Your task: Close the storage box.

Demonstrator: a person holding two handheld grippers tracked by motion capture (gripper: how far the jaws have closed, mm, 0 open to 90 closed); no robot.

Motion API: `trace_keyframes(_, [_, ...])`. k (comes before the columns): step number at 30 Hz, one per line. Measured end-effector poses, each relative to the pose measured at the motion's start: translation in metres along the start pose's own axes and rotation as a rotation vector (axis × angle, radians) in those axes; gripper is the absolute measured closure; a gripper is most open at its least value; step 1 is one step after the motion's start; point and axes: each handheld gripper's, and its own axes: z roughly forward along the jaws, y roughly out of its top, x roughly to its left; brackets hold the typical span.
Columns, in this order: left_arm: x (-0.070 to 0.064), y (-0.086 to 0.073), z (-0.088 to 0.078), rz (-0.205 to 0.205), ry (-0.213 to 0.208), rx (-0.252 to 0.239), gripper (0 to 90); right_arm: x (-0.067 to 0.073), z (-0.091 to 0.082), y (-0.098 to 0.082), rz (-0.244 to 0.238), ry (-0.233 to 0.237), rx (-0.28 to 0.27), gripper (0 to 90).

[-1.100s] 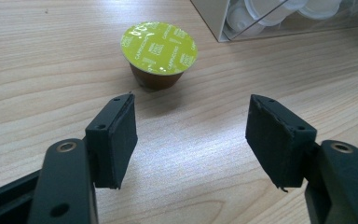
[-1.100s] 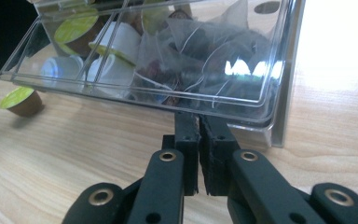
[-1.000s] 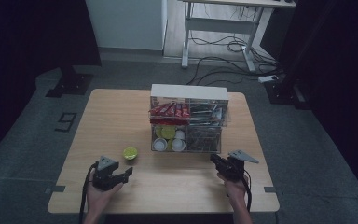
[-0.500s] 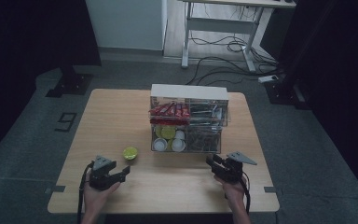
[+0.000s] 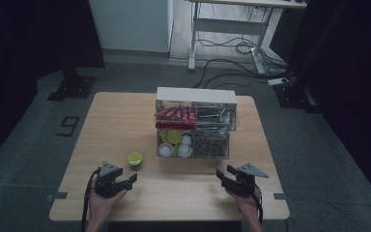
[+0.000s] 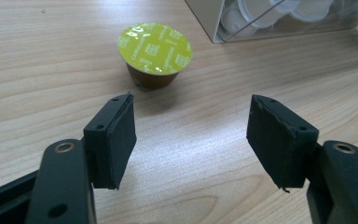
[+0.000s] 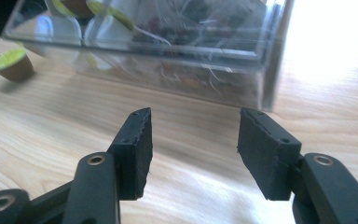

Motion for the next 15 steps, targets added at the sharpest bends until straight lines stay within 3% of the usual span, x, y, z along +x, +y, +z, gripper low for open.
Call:
trace_keyframes(7, [-0.002,-0.001,0.002,0.006,-0.012,0.021,32.1,-0.011,-0.006,-0.017,-0.023,-0.034,0.046,42.5])
trace_keyframes(15, [-0.001,-0.001,0.004,0.009,-0.018,0.037,31.9,-0.029,-0.012,-0.023,0.020,-0.065,0.058,41.7])
